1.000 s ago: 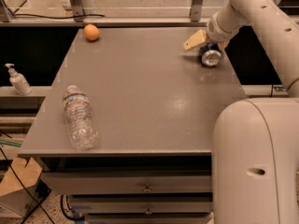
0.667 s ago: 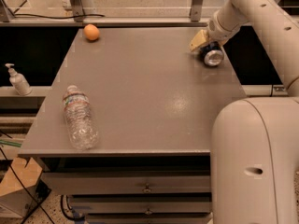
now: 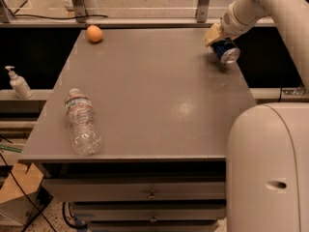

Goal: Place pepsi can upright

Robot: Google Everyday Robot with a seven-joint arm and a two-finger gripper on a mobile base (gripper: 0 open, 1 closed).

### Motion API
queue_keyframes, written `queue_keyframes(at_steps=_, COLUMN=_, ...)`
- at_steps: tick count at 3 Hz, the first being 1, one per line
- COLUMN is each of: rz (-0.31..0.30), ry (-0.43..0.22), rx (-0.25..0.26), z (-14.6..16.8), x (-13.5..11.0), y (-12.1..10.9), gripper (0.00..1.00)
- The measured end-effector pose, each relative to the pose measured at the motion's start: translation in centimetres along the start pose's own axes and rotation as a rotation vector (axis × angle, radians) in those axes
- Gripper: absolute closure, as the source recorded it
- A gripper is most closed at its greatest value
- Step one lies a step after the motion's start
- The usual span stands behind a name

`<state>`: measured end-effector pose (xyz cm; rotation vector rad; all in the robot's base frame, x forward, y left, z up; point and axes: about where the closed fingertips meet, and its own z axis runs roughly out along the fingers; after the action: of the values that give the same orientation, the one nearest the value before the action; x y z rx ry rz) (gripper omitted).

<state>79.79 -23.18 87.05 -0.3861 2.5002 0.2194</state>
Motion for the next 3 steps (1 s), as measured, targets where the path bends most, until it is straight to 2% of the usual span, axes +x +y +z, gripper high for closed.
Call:
queue_keyframes(at_steps=1, rz=-0.053, ry=-0.085, rx=-0.104, z=-2.7, x=-0.9, y=1.3, gripper=1.00)
queue_keyframes(at_steps=2, rz=-0.151, ry=-0.231, rx=-0.238, z=-6.9, x=-2.4, y=3.5, gripper=1.00)
queue_keyframes(at_steps=3, rz=-0.291, ry=-0.377, rx=-0.326, z=-11.6, x=-3.0, y=5.7, gripper=1.00)
